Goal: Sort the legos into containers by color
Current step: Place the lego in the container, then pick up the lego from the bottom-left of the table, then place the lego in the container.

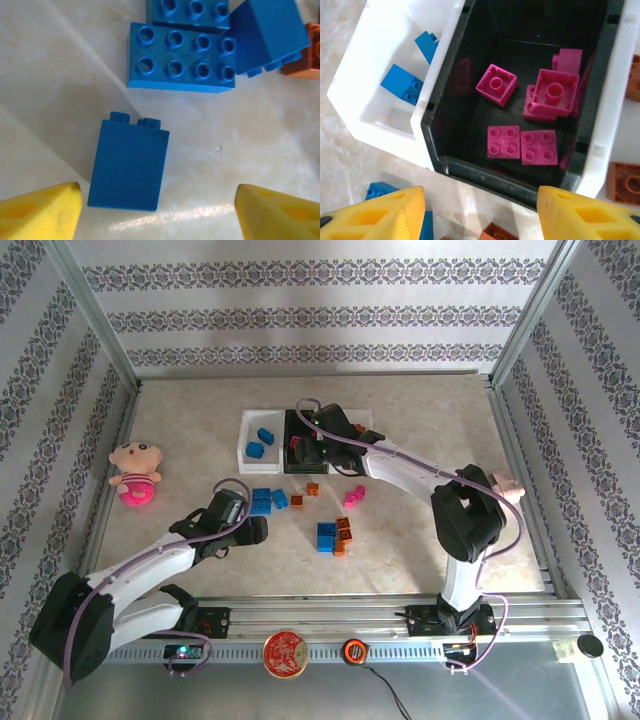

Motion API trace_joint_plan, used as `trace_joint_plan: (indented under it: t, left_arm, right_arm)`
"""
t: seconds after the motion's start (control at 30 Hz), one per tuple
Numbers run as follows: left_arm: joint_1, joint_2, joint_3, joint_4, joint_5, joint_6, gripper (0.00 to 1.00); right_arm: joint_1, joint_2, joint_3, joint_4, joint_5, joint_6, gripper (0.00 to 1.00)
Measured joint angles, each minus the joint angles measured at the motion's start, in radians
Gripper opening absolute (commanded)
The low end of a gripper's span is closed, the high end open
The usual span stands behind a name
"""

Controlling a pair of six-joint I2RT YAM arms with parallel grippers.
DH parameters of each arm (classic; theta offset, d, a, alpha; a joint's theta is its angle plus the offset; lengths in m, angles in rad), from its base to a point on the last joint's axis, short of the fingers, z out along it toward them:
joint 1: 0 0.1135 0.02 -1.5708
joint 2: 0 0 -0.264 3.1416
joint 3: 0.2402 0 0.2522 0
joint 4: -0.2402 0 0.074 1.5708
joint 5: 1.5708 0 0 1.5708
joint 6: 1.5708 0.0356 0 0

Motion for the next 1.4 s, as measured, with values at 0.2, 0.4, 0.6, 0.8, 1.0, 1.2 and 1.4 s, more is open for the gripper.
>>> trace_joint_plan:
  t: [0.2,0.4,0.6,0.8,1.0,1.2,1.4]
  left_arm:
    - [0.0,0.098,0.001,0.035,-0.021,0.016,0.64]
    - [0.0,0.125,0.014,0.052,-0.042,0.019,0.63]
    - [0.0,0.171,0.036,0.069,-0.079,0.037,0.43]
    - [-0.001,0.113,0.04,0.066,-0.071,0.038,0.31]
    - [-0.002,-0.015,0.176,0.013,-0.06,0.04,0.29]
    - [0.082,0.202,0.447,0.053,-0.007,0.046,0.28]
    - [0.165,0.53,0.673,0.067,0.021,0.05,0.29]
  right_arm:
    - [0.023,-0.094,-0.117,0.053,-0.008,0.03,0.61]
    - [0.043,-0.187,-0.197,0.094,-0.013,0.046,0.61]
    - [0.048,-0.226,-0.252,0.122,-0.018,0.049,0.61]
    - [0.046,-0.282,-0.339,0.132,-0.018,0.059,0.61]
    - [0.027,-0.376,-0.452,0.158,-0.014,0.075,0.61]
    - [0.025,-0.423,-0.523,0.171,-0.007,0.09,0.61]
    - [0.022,-0.489,-0.582,0.172,0.002,0.096,0.61]
